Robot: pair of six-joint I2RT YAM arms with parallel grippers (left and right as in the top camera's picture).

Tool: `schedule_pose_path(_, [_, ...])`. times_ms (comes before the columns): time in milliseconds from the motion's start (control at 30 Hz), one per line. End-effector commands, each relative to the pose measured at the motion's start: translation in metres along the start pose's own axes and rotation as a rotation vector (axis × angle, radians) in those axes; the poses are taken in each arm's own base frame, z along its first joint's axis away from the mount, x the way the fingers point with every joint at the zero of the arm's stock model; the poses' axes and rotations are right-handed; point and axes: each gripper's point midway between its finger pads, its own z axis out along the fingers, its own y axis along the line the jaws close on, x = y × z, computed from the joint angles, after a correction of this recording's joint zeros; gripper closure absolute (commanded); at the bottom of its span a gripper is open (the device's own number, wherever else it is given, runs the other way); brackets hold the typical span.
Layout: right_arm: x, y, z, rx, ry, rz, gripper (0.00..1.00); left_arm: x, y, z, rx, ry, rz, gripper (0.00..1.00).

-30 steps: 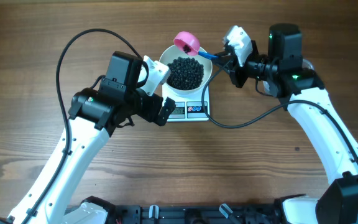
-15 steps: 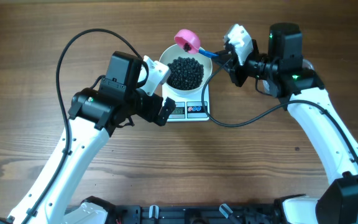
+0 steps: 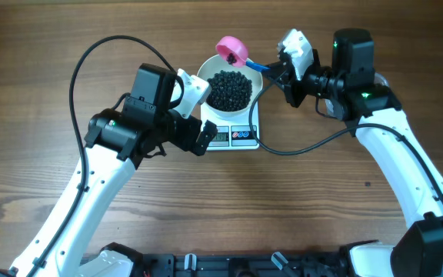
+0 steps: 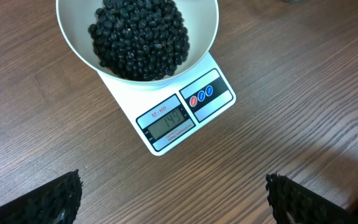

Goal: Scoop item into bowl and weigh 150g on scale

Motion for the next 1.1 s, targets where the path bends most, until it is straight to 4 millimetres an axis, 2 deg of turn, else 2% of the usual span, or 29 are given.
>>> schedule_pose_path(0, [-0.001, -0.001, 0.003, 0.002, -0.002, 0.053, 0.96, -0.007, -0.005, -0.004, 0.016, -0.022, 0.025, 0.00])
schedule_pose_path(133, [-0.005, 0.013, 0.003, -0.077, -0.026, 0.043, 0.96, -0.007, -0.005, -0.005, 0.016, -0.022, 0.025, 0.00])
schedule_pose_path(333, [0.003, -0.005, 0.003, 0.027, 0.018, 0.027, 0.96, -0.007, -0.005, -0.004, 0.016, -0.022, 0.025, 0.00])
schedule_pose_path(433, [-0.001, 0.009, 0.003, -0.054, -0.008, 0.030, 0.96, -0.007, -0.005, -0.004, 0.016, -0.022, 0.025, 0.00])
schedule_pose_path(633, [0.001, 0.005, 0.003, -0.026, 0.004, 0.036, 0.96, -0.007, -0.005, -0.005, 0.016, -0.022, 0.025, 0.00])
schedule_pose_path(1067, [-0.001, 0.004, 0.003, -0.027, -0.001, 0.170, 0.96, -0.007, -0.005, -0.004, 0.016, -0.022, 0.025, 0.00])
